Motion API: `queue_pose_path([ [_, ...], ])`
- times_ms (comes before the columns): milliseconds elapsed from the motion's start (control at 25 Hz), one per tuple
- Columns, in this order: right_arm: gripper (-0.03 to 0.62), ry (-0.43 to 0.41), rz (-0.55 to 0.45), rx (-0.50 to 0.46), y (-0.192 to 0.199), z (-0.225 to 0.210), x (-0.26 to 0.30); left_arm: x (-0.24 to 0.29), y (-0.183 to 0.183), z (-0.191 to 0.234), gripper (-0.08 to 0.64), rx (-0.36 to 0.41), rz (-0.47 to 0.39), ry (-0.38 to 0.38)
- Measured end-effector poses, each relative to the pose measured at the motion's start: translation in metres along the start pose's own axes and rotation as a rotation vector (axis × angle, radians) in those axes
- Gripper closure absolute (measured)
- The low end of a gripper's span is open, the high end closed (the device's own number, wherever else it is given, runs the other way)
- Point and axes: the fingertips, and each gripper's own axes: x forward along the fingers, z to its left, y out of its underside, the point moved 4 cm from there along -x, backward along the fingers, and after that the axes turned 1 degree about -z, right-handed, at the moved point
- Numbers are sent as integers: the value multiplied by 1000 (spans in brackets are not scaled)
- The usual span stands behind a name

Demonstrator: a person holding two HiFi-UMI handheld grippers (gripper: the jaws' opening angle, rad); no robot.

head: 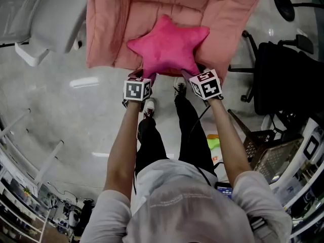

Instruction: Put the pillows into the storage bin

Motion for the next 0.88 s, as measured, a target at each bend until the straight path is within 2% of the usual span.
queue_pose_path([
  [360, 373, 0, -103, 9, -46, 22, -40, -59, -35, -4, 388, 35, -155, -36],
  [680, 383, 50, -217, 42, -64, 62, -104, -128, -55, -22, 402, 130, -215, -2],
  [880, 383, 120, -331, 87, -68, 88, -159, -180, -72, -45, 402, 217, -273, 61],
])
